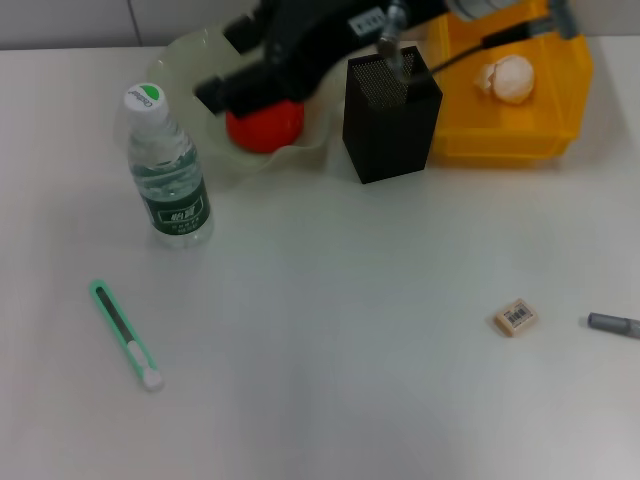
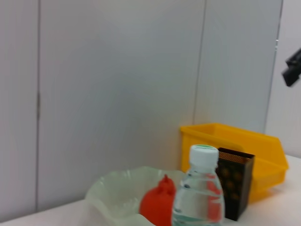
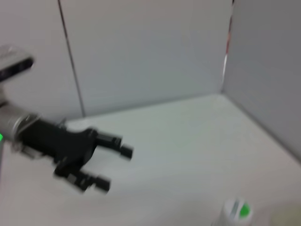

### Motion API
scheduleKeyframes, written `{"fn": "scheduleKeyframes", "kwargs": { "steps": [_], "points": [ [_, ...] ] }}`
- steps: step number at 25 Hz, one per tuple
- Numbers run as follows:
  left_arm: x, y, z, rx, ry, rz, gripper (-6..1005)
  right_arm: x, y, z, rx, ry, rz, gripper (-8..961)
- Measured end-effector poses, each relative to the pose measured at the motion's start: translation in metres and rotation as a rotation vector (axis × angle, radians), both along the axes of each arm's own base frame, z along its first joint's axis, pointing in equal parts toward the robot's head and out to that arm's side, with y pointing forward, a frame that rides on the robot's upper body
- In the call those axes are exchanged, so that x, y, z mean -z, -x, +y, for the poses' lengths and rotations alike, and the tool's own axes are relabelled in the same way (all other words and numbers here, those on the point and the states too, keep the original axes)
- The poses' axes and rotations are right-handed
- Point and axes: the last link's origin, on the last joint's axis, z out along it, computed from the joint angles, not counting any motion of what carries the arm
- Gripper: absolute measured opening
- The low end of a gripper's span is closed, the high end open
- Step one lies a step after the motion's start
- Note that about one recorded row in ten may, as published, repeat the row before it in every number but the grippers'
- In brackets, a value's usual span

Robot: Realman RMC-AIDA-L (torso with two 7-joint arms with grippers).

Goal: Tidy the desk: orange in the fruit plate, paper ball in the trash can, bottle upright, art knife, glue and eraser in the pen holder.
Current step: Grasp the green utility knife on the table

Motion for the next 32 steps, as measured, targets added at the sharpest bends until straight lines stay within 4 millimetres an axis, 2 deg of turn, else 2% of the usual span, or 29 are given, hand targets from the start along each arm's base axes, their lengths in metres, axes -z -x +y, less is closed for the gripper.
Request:
{"fn": "scheduleKeyframes", "kwargs": {
  "steps": [5, 9, 16, 18, 19, 20, 22, 24, 27, 29, 32],
  "points": [
    [-0.008, -0.008, -0.004, 0.031, 0.092, 0.038, 854, -0.004, -0.009, -0.010, 0.037, 0.042, -0.118, 631],
    [-0.017, -0.026, -0.005, 0.112, 0.183, 0.229, 852, -0.002, -0.013, -0.015, 0.099, 0.084, -0.201, 631],
    [-0.005, -0.046, 0.006, 0.213, 0.348, 0.437, 848, -0.003, -0.022, -0.011, 0.165, 0.088, -0.200, 631],
    [-0.001, -0.053, 0.013, 0.242, 0.401, 0.530, 847, -0.007, -0.031, -0.008, 0.207, 0.080, -0.181, 631],
    [0.002, -0.062, 0.022, 0.280, 0.441, 0.629, 846, -0.013, -0.043, -0.006, 0.249, 0.071, -0.162, 630],
    [0.002, -0.062, 0.022, 0.280, 0.441, 0.629, 845, -0.013, -0.043, -0.006, 0.249, 0.071, -0.162, 630],
    [0.003, -0.070, 0.030, 0.328, 0.457, 0.715, 844, -0.019, -0.057, -0.006, 0.266, 0.060, -0.142, 630],
    [0.003, -0.082, 0.042, 0.427, 0.452, 0.822, 843, -0.024, -0.072, -0.008, 0.254, 0.058, -0.120, 630],
    [0.005, -0.088, 0.049, 0.490, 0.446, 0.885, 841, -0.028, -0.095, -0.013, 0.214, 0.070, -0.084, 630],
    [0.012, -0.096, 0.060, 0.565, 0.464, 0.979, 840, -0.029, -0.112, -0.020, 0.165, 0.107, -0.035, 630],
    [0.019, -0.098, 0.066, 0.606, 0.486, 1.052, 840, -0.027, -0.121, -0.027, 0.116, 0.134, 0.004, 630]
  ]
}}
